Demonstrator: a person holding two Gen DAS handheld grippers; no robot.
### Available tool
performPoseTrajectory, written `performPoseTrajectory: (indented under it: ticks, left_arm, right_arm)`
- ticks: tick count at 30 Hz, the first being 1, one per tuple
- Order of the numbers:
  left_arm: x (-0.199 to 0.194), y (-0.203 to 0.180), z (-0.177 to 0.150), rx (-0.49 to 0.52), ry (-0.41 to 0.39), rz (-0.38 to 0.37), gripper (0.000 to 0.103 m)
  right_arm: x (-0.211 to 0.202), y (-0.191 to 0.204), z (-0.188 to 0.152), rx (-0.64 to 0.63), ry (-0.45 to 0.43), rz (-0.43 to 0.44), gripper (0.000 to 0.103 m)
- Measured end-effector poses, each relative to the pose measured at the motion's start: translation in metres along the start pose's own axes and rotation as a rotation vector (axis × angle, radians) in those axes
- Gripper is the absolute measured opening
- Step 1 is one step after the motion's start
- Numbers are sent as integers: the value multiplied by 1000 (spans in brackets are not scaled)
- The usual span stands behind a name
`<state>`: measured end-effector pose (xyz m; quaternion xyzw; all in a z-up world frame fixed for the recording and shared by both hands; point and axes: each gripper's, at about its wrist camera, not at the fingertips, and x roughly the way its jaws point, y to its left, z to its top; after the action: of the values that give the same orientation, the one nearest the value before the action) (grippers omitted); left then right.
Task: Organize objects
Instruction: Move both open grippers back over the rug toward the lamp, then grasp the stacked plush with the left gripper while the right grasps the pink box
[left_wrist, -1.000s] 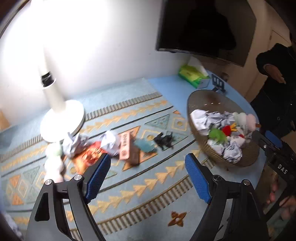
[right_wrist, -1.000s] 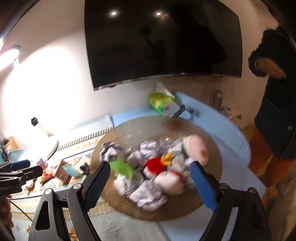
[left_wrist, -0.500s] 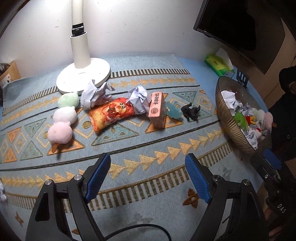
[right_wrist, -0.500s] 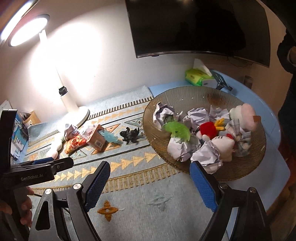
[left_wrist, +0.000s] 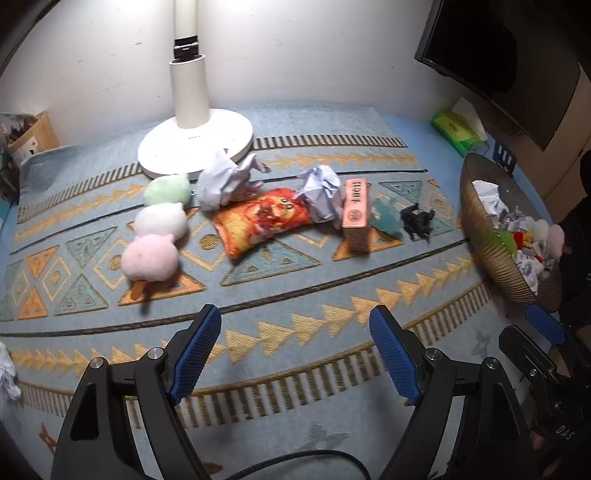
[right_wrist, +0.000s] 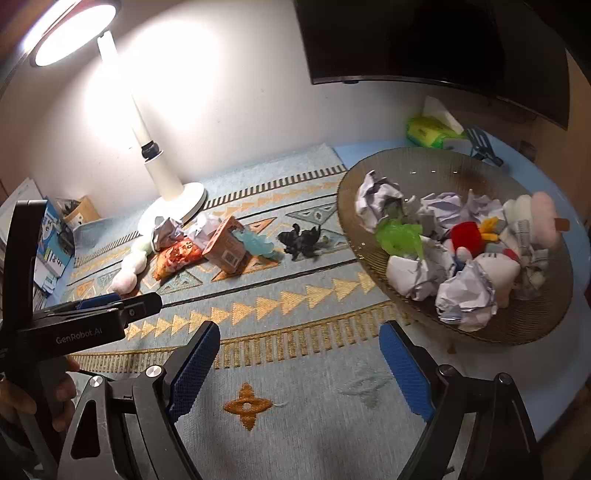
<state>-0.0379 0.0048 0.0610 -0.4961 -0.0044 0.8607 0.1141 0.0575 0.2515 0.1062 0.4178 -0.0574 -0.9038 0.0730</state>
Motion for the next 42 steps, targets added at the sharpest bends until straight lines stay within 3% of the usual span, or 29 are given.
performPoseTrajectory:
  ticks: [5,9,13,15,17,18,19,20,21,26,28,31,37,42]
  left_arm:
    - [11,50,9,-121,-27,117,82]
    - [20,85,23,-179,-94,233,82]
    - [54,103,43,-136,-38,327,89]
    - [67,100,48,-98,-20,290,89]
    - [76,91,50,-35,-13,299,89]
    - [75,85,49,3,-51,312,83]
    - [76,79,48,41,-70,331,71]
    - [75,75,48,57,-79,336,59]
    - [76,73,49,56,-75,347,44]
    - [69,80,51,-47,-55,279,42]
    - [59,84,49,-90,-52,217,42]
    - [40,79,40,-124,-63,126,42]
    - [17,56,27,-129,-54,19,42]
    - [0,30,25,-71,-61,-86,42]
  right_arm:
    - [36,24,6,-76,30,81,88]
    - [85,53,16,-175,82,107,88]
    - [124,67,33,-144,123,118,88]
    - [140,68,44,-102,131,102,88]
    - [148,69,53,-90,88,42,86]
    - [152,69,56,-87,74,6,82]
    - [155,67,59,-83,59,-19,67]
    - [156,65,61,-86,50,-8,59]
    - [155,65,62,-101,39,9,34]
    - [140,61,58,-141,38,90,34]
    - [130,55,55,-143,38,128,20]
    - [110,45,46,-134,32,161,19]
    - [79,27,20,-93,29,206,18]
    - [57,6,7,11,26,236,18]
